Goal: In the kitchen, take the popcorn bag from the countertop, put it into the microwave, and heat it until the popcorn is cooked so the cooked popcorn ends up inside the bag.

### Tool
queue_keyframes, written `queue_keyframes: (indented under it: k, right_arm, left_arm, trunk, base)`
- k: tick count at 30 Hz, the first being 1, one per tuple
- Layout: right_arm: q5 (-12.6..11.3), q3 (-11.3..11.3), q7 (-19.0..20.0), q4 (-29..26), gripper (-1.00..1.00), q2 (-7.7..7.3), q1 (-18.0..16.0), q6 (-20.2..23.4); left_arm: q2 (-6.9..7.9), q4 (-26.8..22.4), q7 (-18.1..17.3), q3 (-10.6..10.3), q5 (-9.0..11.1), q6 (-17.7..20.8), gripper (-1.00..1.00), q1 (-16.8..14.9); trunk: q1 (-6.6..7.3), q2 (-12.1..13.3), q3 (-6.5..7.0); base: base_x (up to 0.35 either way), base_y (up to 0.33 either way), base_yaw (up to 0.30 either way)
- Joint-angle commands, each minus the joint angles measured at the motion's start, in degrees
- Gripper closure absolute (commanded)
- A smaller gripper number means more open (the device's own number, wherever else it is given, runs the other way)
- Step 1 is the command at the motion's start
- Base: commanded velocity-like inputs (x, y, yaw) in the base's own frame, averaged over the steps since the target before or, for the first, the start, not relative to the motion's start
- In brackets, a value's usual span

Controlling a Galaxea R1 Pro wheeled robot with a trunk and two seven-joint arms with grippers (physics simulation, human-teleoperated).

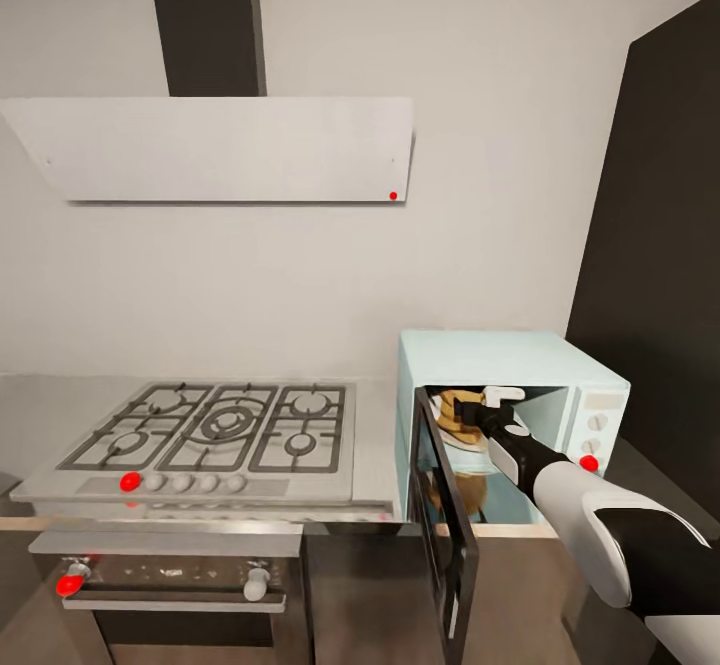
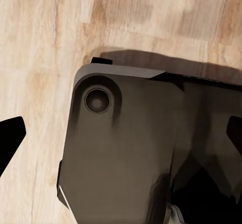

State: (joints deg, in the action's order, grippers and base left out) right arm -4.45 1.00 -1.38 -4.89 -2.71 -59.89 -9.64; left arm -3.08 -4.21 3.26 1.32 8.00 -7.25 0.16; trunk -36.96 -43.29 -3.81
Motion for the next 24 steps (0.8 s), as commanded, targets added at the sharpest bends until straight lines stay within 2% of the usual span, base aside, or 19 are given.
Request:
queue_keyframes:
  k: [1, 6, 24]
  right_arm:
    - [-0.5, 0.1, 0.0, 0.1, -1.0, 0.01, 0.0, -0.2]
    - [-0.4, 0.2, 0.3, 0.1, -1.0, -0.06, 0.0, -0.2]
    - [-0.7, 0.7, 0.4, 0.1, -1.0, -0.63, 0.0, 0.8]
  left_arm:
    - [-0.01, -0.1, 0.1, 0.1, 0.3, -0.1, -1.0, 0.0]
    - [-0.15, -0.1, 0.2, 0.2, 0.3, -0.1, -1.0, 0.0]
    - [-0.13, 0.0, 0.3, 0.3, 0.3, 0.0, -1.0, 0.0]
  trunk:
    - [-0.02, -0.1, -0.08]
    - [-0.02, -0.1, -0.08]
    - [-0.02, -0.1, -0.08]
  base:
    - [0.0, 0.0, 0.0]
    - [-0.14, 0.0, 0.0]
    - [-0.337, 0.0, 0.0]
